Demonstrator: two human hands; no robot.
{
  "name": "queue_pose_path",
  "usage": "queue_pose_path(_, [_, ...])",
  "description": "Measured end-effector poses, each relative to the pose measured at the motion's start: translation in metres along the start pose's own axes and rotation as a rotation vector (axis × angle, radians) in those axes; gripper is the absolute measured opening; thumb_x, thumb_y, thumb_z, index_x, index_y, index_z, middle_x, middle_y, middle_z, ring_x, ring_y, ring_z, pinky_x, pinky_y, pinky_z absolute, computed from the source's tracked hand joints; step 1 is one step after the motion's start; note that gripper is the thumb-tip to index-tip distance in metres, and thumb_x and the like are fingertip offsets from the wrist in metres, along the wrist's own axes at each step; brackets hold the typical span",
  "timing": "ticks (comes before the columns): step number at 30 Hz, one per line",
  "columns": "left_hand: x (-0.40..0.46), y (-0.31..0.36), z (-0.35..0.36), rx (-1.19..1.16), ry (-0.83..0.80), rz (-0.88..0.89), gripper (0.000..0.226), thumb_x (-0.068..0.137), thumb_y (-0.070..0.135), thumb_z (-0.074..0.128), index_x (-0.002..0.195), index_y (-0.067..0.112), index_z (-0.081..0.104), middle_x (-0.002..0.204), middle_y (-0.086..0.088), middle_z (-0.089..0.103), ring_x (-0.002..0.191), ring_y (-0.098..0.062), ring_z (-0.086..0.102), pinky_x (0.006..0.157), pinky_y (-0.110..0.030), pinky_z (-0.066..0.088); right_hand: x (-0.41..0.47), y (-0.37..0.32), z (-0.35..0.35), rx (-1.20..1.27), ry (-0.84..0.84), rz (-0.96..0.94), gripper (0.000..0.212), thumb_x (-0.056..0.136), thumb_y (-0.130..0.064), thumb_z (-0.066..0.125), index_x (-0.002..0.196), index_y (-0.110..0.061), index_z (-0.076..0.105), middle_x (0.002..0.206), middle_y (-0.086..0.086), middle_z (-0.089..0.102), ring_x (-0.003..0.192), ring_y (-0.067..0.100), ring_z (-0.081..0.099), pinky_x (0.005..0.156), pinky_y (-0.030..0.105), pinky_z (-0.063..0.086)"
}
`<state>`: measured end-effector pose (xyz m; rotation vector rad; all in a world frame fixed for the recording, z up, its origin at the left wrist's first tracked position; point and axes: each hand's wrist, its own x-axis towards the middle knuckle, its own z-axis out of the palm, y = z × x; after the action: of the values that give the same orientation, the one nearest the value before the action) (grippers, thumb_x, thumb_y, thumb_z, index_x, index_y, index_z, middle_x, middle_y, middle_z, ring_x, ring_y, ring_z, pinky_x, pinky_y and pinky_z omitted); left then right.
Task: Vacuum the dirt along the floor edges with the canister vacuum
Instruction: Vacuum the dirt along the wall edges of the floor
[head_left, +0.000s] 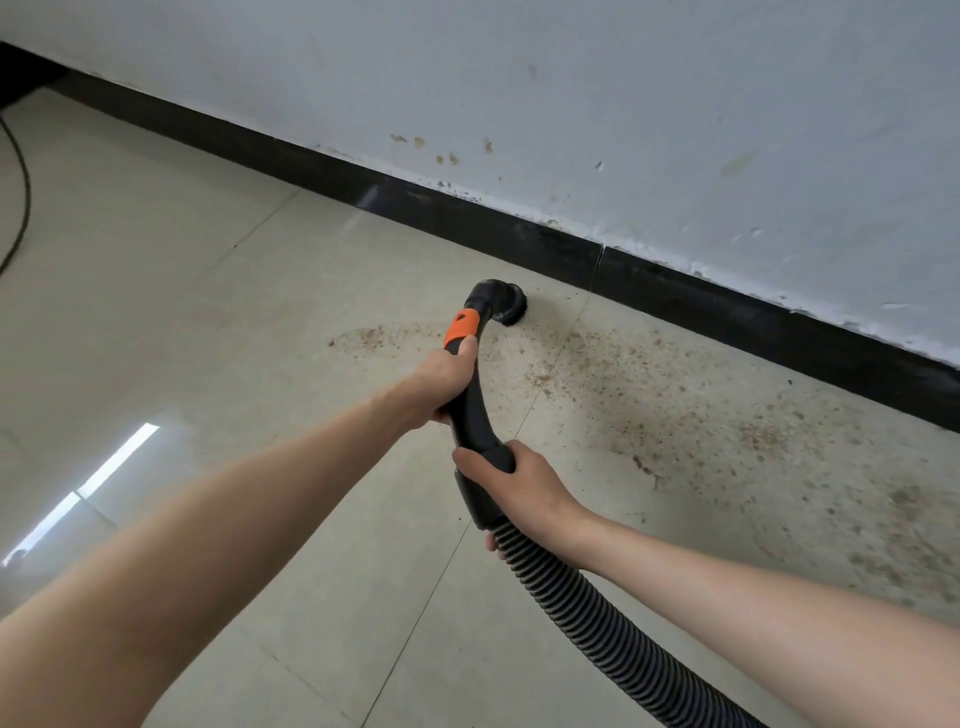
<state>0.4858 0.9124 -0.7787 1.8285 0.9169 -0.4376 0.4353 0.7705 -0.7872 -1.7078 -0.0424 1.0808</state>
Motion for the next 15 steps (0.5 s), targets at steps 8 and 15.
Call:
queue_pose_path(8, [0.01, -0.018, -0.049, -0.174, 0.129, -0.06, 0.047, 0.101, 0.044, 0.027, 0.123, 0.006, 0.042, 0.097, -0.009, 0.053, 0.089, -0.026, 0.055, 0.073, -0.037, 0.05, 0.039, -0.027, 0.029, -0.18, -0.087, 0.003, 0.039, 0.086, -0.049, 0.063, 0.085, -0.011, 0.053, 0.068, 0.008, 0.057, 0.048, 0.025, 0.058, 0.046, 0.026, 0.048])
queue_pose_path(15, [0.01, -0.043, -0.107, -0.37, 0.313, -0.144, 0.055, 0.099, 0.049, 0.03, 0.128, 0.004, 0.043, 0.087, -0.006, 0.05, 0.08, -0.022, 0.053, 0.076, -0.036, 0.046, 0.061, -0.047, 0.06, -0.156, -0.289, -0.009, 0.063, 0.076, -0.061, 0.07, 0.102, -0.006, 0.055, 0.077, 0.015, 0.065, 0.063, 0.028, 0.064, 0.061, 0.036, 0.055])
